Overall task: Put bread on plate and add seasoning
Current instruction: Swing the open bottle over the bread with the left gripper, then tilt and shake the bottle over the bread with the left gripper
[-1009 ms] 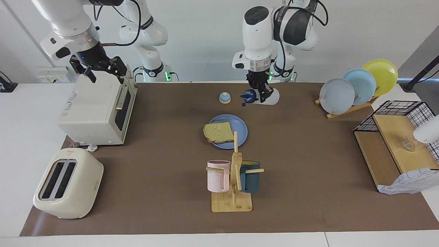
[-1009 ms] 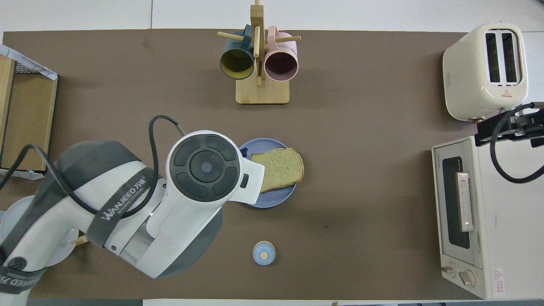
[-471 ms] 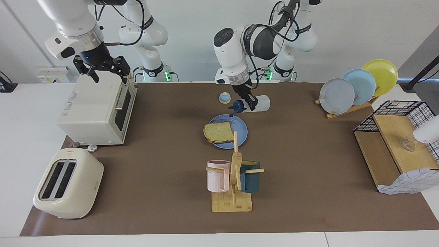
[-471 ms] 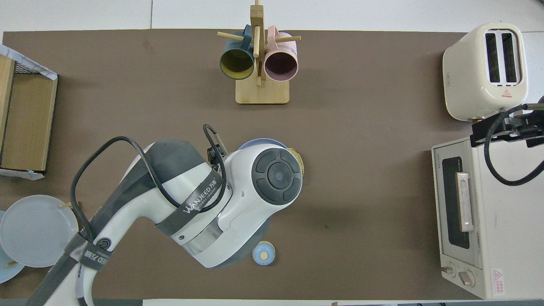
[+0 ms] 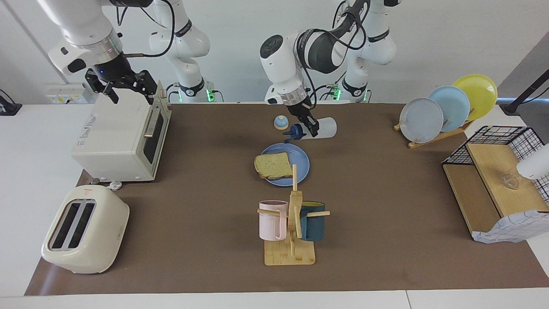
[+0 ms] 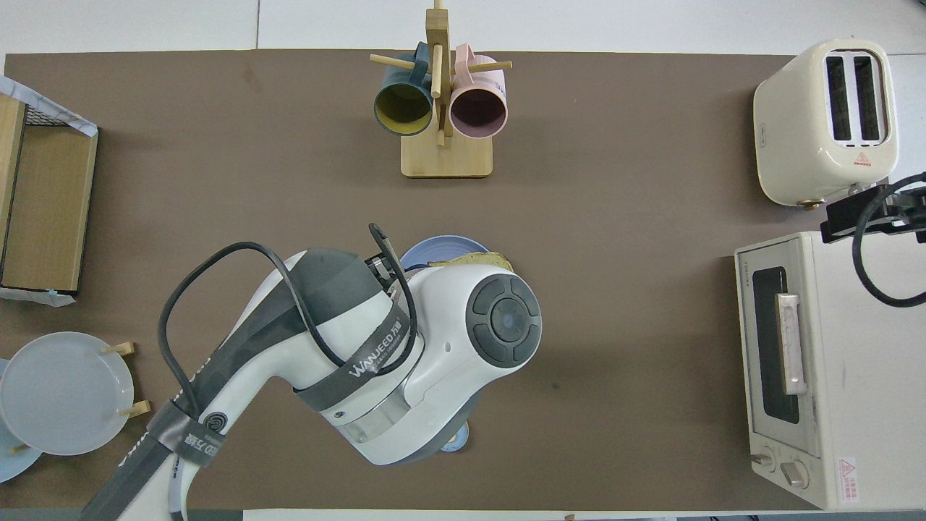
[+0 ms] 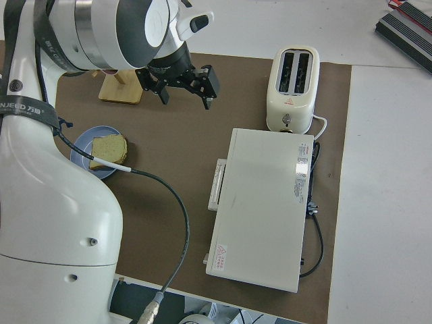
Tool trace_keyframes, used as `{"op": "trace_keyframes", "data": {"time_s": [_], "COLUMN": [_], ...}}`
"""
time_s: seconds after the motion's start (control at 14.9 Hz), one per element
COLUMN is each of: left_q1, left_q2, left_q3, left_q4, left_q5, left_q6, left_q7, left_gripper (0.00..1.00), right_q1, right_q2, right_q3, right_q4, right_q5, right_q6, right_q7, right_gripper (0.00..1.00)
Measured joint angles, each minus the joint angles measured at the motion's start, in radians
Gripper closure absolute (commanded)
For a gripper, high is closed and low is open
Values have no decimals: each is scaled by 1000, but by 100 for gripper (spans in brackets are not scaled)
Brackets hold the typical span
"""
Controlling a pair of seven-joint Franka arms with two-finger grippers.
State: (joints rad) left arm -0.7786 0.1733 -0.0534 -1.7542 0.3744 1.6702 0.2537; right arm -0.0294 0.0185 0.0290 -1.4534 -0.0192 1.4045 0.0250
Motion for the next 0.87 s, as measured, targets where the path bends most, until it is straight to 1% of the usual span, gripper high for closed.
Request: {"op": "trace_keyframes", "data": {"time_s": [0.13,0.34,0.47,0.61,0.87], "left_q1": [-3,-24,-42,-48,-50], "left_q2": [24,87,123,137,137], "left_q3": [0,0,0,0,1], "left_q4": [0,-1,0,0,-1], "left_q5": [21,78,120,177,255], "left_q6": [3,6,1,-13,-22], "left_q7": [-14,-52,-71,-76,-76], "left_gripper": [100,100,100,100,100], "right_q1": [0,1,0,0,10], "right_q2": [-1,-1,-4,-10,-17], "right_q3": [-10,-22,-45,-69,-73], "right_q4": [-31,-67,-77,-90,-94], "right_q5": [0,0,0,0,0], "right_q6": [49,67,67,67,67], "right_q7": [-12,-41,-59,-65,-66], "right_gripper": [0,0,0,0,0]}}
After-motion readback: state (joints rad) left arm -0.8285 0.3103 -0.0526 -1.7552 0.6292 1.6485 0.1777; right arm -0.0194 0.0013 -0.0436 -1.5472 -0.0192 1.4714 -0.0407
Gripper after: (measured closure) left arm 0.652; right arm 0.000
